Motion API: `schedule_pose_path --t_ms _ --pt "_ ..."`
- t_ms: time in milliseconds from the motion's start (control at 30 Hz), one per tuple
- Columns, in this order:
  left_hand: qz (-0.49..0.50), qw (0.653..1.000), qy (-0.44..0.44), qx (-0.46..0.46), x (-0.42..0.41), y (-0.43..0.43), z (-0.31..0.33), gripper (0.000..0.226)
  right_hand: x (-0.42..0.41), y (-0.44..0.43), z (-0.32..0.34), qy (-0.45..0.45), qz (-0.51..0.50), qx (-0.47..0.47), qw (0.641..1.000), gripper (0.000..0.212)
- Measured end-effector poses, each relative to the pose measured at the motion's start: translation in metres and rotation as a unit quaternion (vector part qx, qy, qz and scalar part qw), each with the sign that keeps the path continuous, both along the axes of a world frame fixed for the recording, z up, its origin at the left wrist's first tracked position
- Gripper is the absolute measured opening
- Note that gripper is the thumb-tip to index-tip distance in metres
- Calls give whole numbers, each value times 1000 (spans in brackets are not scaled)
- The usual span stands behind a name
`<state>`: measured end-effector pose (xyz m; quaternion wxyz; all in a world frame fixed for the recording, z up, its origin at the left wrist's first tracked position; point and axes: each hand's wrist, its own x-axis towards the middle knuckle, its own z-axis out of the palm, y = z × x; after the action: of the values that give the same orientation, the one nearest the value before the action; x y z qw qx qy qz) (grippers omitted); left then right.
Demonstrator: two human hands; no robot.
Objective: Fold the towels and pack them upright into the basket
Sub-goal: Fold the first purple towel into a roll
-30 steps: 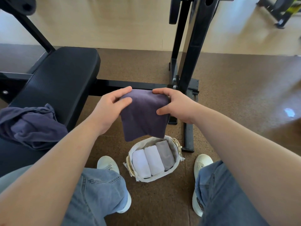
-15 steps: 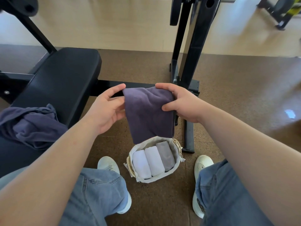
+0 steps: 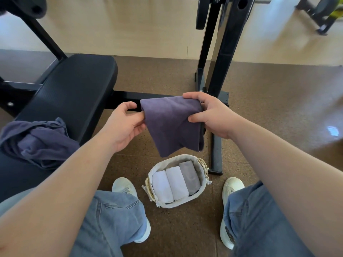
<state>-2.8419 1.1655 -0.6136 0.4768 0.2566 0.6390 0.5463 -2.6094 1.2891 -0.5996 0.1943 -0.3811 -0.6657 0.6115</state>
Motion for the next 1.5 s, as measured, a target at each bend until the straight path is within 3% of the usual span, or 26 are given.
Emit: schedule_pose_path --t_ms 67,300,433,600,767,900,1167,1400,1500 --pt "2 1000 3 -4 -1 1 -1 19 0 0 0 6 -12 -4 1000 61" --pt "-8 999 30 10 1 0 -1 24 -2 -1 -4 23 -31 -17 999 46" --pt "-63 997 0 46 9 0 4 10 -3 -1 -5 29 -49 -2 998 32" --pt "-95 980 175 24 11 -5 -5 24 -2 -6 -1 -35 -20 69 997 31" --pt "-97 970 223 2 8 -3 -7 28 -2 -10 -1 -110 18 147 983 49" --pt "-122 942 312 -11 11 -3 -10 61 -5 -9 -8 -192 26 221 956 61" --pt "-107 920 376 -14 6 0 -11 43 -8 -12 -7 -246 18 287 926 46" --pt "-113 892 437 -29 8 1 -12 31 -9 -5 -13 -251 15 261 932 30" --pt "-99 917 383 -55 10 2 -12 38 -6 -6 -13 -194 7 202 960 29"
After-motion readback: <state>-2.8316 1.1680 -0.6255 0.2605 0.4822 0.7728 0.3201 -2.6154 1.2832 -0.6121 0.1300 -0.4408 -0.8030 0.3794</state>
